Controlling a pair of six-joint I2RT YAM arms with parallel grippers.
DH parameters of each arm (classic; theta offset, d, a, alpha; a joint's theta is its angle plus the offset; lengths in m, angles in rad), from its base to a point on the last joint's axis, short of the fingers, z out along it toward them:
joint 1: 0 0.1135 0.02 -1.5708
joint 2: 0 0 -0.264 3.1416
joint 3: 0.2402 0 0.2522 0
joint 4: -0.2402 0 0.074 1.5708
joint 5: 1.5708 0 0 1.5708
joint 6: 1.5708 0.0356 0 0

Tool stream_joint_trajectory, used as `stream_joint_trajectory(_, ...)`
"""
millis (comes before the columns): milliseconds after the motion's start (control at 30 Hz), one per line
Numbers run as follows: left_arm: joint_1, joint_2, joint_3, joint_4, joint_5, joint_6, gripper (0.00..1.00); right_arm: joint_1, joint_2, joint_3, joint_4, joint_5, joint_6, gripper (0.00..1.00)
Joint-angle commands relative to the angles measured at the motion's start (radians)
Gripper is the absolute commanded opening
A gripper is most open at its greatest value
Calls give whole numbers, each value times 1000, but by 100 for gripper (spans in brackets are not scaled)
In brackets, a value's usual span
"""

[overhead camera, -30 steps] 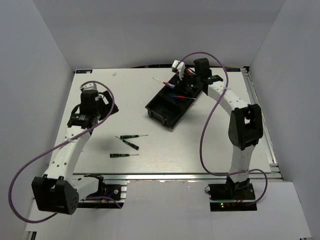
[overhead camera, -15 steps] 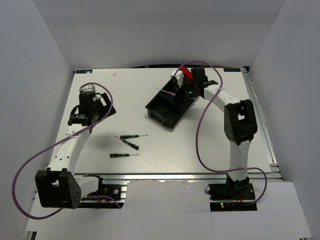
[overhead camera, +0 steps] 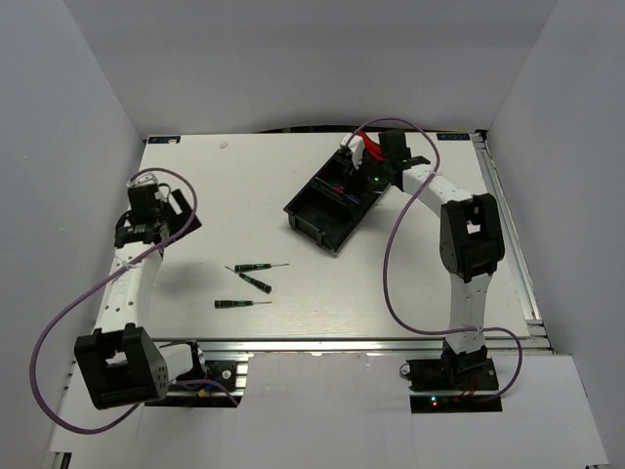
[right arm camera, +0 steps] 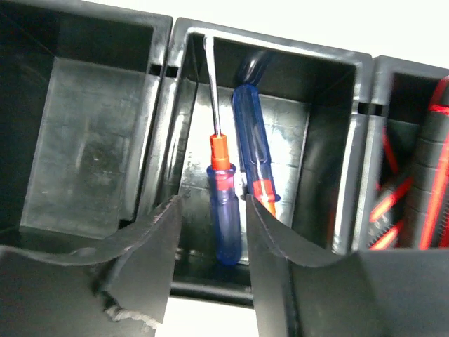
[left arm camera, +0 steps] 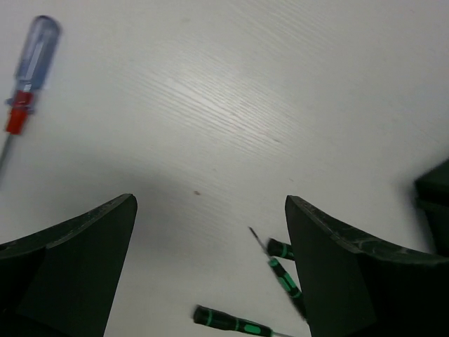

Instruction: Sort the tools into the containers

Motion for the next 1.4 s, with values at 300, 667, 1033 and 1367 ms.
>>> stream_joint_trajectory(300,177,290,175,-48,-197,153,97,-19,-166,75,-258,-301,-91,60)
stream_joint_trajectory(667,316,588,284,-41,-195,236,96,-19,-117,257,-561,-275,-217,62)
stream_joint_trajectory(1033,330,757,379,-17,-143,277,87,-19,-126,277,-599,-243,-219,63)
stream_joint_trajectory(1367,333,756,298,-17,16,238,50,-23,-151,230,-562,-247,-214,63)
